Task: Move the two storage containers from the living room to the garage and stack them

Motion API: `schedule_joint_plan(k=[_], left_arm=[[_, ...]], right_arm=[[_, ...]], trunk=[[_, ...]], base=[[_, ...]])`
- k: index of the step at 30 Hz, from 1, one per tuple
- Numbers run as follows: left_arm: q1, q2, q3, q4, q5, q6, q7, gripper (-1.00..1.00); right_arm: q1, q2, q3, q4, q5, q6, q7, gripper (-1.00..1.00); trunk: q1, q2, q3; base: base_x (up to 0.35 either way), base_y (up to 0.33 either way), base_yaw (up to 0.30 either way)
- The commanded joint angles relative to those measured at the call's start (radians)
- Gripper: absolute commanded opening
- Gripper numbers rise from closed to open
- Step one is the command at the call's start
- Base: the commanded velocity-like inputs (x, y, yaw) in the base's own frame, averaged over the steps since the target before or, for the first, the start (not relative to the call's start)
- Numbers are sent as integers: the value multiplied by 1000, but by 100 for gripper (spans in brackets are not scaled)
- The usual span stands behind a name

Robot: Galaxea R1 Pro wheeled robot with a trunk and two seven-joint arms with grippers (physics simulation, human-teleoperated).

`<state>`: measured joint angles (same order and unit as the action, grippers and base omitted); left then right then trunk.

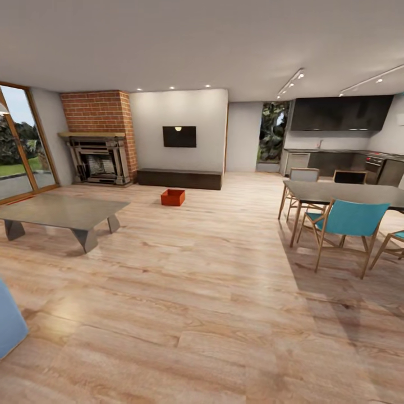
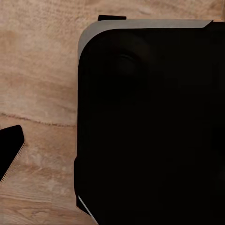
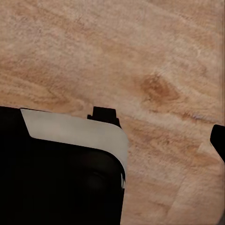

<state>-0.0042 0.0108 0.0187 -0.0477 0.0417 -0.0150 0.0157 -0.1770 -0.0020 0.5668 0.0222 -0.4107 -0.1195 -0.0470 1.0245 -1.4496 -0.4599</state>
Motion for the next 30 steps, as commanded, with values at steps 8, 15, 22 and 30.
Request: schedule_joint_plan(k=[8,15,22,30], left_arm=[[0,0,1,0,4,-2,1,100],[0,0,1,0,4,-2,1,100],[0,0,1,0,4,-2,1,100],[0,0,1,0,4,-2,1,100]], right_arm=[[-1,1,8,2,-8,-5,-1,100],[-1,0,8,2,-8,-5,-1,100],[-1,0,8,2,-8,-5,-1,100],[-1,0,8,2,-8,-5,-1,100]], trunk=[[1,0,-1],[1,0,-1],[1,0,-1],[1,0,-1]], base=[[323,0,0],[323,0,0],[323,0,0],[323,0,0]])
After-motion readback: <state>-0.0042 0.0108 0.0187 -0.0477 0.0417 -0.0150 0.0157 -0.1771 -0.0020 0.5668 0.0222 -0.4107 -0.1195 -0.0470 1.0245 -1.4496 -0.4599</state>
